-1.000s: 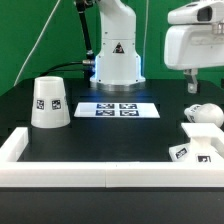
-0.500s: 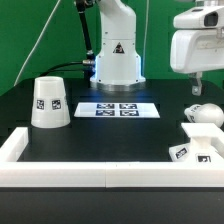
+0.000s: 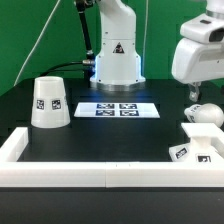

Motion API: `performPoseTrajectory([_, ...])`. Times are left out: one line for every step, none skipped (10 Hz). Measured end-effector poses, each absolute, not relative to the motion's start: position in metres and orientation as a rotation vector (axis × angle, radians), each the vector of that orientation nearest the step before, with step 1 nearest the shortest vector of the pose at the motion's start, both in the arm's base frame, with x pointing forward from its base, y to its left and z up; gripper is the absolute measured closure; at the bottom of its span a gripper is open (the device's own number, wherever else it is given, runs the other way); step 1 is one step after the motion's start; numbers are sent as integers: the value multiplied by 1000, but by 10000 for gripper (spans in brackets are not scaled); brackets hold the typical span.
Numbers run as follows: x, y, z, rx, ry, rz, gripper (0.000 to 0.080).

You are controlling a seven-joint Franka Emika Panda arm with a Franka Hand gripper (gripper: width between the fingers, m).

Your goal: Assemble lamp

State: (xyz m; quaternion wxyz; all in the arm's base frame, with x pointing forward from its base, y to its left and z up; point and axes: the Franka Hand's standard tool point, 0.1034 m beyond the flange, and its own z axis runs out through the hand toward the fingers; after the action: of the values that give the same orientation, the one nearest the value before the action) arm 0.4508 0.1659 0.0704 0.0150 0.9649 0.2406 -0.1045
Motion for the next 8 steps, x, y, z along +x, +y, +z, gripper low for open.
performPoseTrajectory([453, 167, 68, 2991, 748, -385, 101])
performPoseTrajectory([452, 166, 66, 2968, 744, -483, 101])
performPoseTrajectory([452, 165, 64, 2944, 734, -579, 101])
performPoseTrajectory([451, 165, 63, 2911, 723, -692, 101])
performPoseTrajectory([451, 166, 60, 2885, 710, -772, 101])
performPoseTrajectory([450, 167, 56, 2863, 699, -834, 101])
performPoseTrajectory([445, 167, 56, 2822, 692, -933, 101])
performPoseTrajectory([445, 167, 52, 2802, 688, -984, 101])
